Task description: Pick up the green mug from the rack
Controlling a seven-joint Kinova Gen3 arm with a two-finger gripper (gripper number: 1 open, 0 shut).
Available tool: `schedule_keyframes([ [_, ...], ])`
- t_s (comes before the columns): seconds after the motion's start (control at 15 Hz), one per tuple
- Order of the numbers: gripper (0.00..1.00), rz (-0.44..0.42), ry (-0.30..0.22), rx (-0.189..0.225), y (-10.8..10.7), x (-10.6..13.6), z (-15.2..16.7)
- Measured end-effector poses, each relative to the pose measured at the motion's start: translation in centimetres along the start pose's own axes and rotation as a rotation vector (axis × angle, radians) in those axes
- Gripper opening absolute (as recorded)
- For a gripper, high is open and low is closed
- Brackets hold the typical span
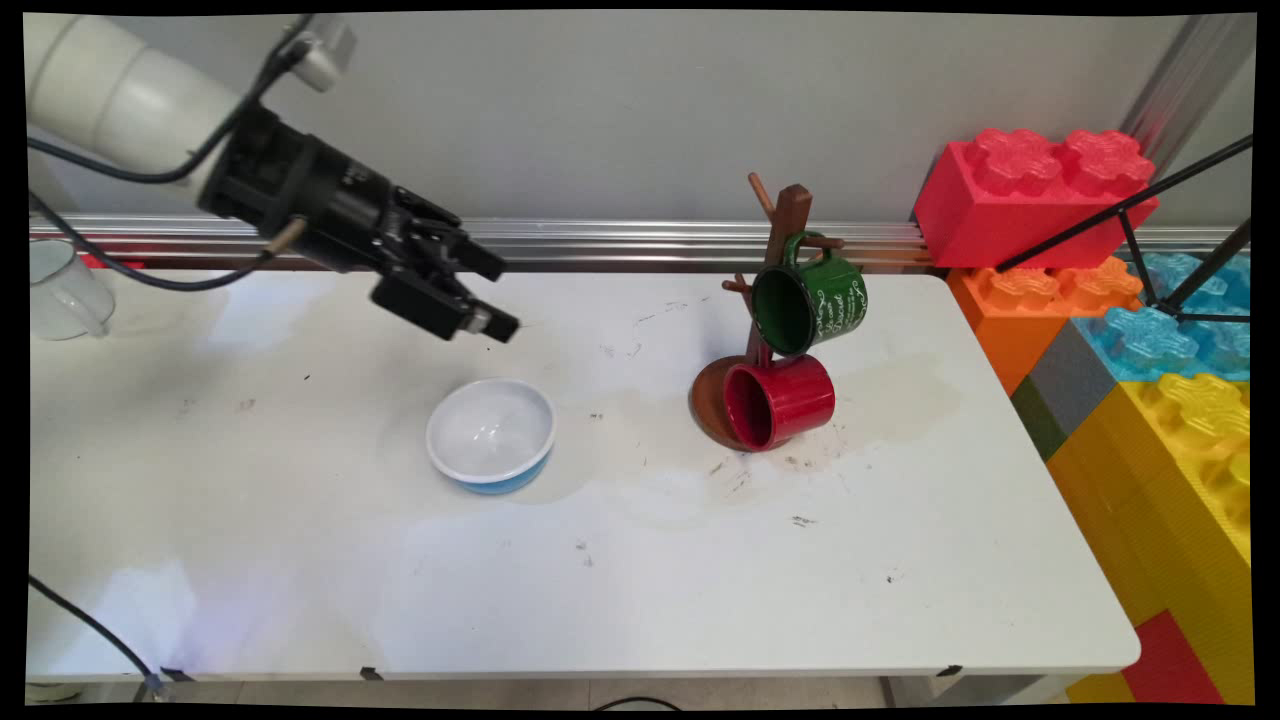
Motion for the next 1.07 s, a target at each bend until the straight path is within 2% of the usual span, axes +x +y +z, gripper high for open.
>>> schedule_keyframes([
  [0.53, 1.00, -0.097, 0.036, 0.012, 3.2, 3.6, 5.6],
  [1.07, 1.00, -0.207, 0.017, 0.061, 7.3, 8.1, 11.0],
])
